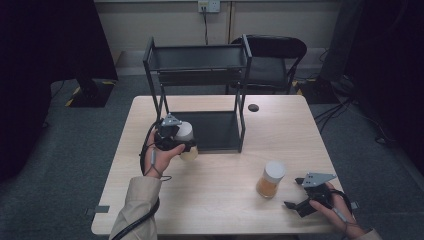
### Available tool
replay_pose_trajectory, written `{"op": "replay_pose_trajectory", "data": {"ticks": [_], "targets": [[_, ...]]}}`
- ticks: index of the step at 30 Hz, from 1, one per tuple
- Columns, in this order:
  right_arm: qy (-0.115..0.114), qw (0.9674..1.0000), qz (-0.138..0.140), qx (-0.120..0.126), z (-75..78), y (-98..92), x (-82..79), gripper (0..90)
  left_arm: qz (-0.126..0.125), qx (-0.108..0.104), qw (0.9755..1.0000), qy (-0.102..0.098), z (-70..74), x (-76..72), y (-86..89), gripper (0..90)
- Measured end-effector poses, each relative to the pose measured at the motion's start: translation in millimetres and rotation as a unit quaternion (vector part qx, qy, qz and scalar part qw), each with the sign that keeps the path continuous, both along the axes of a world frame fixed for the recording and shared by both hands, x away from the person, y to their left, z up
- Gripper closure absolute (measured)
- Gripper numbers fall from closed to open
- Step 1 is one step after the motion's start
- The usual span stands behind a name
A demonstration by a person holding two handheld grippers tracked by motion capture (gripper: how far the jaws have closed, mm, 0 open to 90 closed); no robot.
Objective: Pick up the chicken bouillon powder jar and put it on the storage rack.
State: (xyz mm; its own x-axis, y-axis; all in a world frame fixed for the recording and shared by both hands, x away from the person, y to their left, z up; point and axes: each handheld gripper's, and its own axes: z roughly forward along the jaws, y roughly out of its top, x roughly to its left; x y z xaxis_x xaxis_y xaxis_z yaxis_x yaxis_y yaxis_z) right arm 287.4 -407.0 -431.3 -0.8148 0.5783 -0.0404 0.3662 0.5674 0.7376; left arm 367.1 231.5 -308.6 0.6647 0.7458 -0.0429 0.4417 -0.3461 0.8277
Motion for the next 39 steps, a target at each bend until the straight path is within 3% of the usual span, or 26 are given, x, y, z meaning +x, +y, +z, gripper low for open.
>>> {"op": "replay_pose_trajectory", "data": {"ticks": [18, 39], "targets": [[0.000, 1.0000, 0.000, 0.000, -0.1, 0.0, 0.0, 0.0, -0.011, 0.006, 0.9999, 0.006, 62.0, 20.1, -5.9, 34.6], [0.000, 1.0000, 0.000, 0.000, 0.0, 0.0, 0.1, 0.0, -0.015, 0.001, 0.9999, -0.008, 126.4, 27.7, -3.4, 34.7]]}}
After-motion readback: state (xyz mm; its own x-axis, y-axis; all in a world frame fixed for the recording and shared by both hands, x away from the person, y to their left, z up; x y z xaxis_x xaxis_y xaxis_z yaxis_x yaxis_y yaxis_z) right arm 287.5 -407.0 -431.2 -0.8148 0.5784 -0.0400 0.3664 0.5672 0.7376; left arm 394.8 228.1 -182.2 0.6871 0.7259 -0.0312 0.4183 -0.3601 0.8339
